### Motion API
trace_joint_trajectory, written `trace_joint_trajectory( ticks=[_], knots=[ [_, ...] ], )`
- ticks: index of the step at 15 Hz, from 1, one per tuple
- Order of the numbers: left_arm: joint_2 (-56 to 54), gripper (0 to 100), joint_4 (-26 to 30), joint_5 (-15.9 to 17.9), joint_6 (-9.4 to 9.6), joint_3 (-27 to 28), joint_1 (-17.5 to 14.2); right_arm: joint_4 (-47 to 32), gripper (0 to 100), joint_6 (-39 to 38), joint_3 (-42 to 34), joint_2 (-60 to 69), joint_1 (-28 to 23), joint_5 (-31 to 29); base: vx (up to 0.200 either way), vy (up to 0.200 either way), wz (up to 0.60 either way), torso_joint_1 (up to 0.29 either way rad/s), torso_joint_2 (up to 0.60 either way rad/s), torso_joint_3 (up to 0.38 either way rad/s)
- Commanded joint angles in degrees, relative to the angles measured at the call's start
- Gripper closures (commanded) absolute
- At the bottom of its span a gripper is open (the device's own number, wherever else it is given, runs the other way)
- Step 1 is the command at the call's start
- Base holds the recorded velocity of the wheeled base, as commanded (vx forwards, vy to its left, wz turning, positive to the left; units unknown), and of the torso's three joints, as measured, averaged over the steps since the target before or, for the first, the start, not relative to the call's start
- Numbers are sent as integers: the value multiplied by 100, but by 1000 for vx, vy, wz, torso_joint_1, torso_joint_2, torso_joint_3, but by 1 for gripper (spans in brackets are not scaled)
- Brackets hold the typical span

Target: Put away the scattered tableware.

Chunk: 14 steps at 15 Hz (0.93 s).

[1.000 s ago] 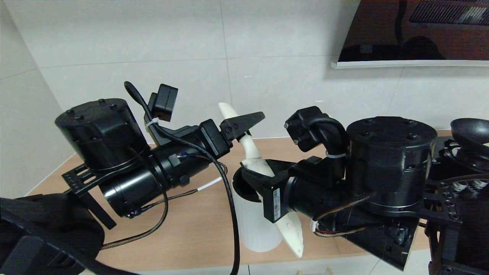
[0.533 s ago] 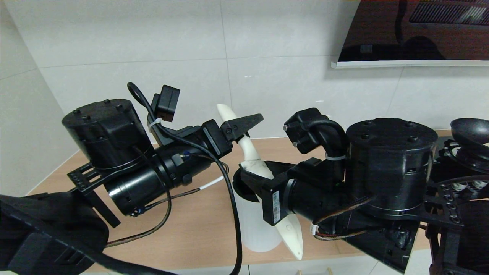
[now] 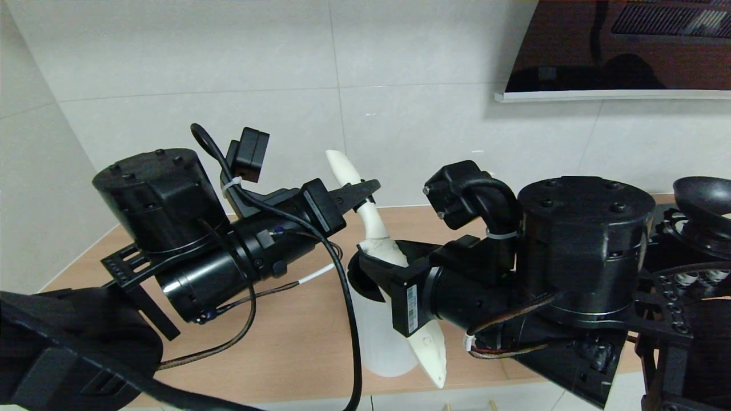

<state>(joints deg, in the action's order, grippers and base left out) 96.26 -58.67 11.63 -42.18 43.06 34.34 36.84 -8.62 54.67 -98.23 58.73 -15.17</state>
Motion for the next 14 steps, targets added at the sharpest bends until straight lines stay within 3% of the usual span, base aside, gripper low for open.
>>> trace_joint_trajectory(
  ticks=[1,4,5,11,14],
  knots=[
    [-10,100,5,-3,-1,1,2,25,100,1,-1,6,-2,-4,0,0,0,0,0,0],
    [-63,100,14,41,-10,1,11,34,100,1,-1,6,-2,-13,0,0,0,0,0,0],
    [-63,100,14,41,-10,1,11,34,0,1,-1,6,-2,-13,0,0,0,0,0,0],
    [-239,100,31,41,-1,27,11,34,0,9,-45,182,-55,-22,0,0,0,0,0,0],
    [-634,100,260,15,316,159,-173,-19,0,27,-168,806,-591,58,0,0,0,0,0,0]
  ],
)
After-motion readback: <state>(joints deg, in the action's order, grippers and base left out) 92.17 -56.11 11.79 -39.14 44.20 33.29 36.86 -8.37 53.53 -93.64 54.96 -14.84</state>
